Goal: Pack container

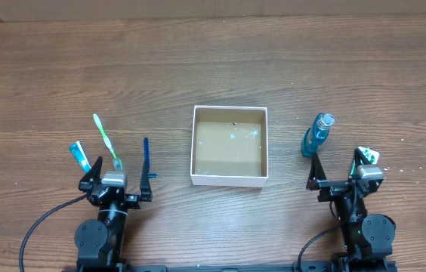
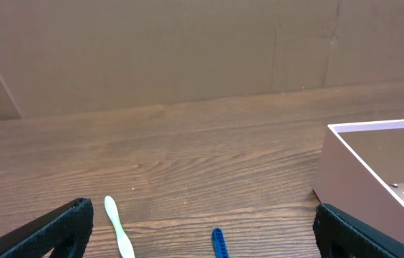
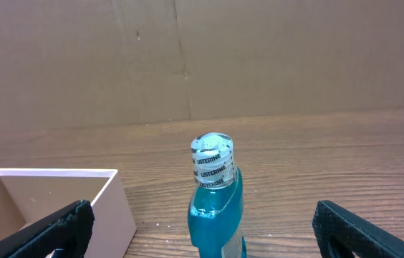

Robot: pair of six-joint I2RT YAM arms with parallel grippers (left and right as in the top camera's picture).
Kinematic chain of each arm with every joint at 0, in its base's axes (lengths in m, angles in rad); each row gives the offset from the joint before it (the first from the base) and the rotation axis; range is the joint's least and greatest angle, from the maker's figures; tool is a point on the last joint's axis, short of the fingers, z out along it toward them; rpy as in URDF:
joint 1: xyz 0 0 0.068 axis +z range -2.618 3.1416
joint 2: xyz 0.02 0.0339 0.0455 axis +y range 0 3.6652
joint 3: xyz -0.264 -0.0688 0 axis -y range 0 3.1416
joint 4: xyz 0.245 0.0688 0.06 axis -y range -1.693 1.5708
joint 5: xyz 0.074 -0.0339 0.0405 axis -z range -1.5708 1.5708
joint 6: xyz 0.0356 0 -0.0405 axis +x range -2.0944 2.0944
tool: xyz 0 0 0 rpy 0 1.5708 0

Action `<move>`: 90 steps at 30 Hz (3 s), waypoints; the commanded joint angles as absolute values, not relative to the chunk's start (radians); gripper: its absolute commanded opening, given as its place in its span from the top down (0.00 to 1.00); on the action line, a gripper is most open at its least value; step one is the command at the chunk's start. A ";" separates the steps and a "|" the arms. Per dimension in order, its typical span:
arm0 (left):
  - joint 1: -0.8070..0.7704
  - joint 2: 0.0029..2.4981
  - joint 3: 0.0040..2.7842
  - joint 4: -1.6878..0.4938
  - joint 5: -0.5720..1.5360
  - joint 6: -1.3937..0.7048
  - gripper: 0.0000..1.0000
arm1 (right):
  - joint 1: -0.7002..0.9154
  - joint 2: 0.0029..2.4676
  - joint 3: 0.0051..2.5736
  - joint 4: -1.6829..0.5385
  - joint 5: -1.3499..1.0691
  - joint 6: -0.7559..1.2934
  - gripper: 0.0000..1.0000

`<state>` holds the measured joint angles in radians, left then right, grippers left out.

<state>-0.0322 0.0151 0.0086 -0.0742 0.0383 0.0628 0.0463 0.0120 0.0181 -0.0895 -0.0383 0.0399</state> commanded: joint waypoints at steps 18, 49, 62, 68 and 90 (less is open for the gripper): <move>-0.032 0.006 0.005 -0.074 0.049 0.082 0.00 | 0.046 0.003 0.009 -0.081 -0.044 0.033 0.00; -0.032 0.006 0.005 -0.074 0.049 0.083 0.00 | 0.046 0.003 0.009 -0.081 -0.044 0.033 0.00; -0.033 0.006 0.028 -0.083 0.094 -0.035 0.00 | 0.044 0.009 0.013 -0.085 -0.043 0.109 0.00; -0.033 0.048 0.300 -0.313 0.036 -0.079 0.00 | 0.044 0.217 0.179 -0.120 -0.035 0.131 0.00; -0.033 1.150 1.331 -1.179 0.098 -0.128 0.00 | 0.044 1.476 1.441 -1.057 -0.046 0.177 0.00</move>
<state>-0.0322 1.1339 1.3010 -1.1717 0.0620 -0.1070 0.0463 1.4807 1.4101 -1.0477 -0.0479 0.1638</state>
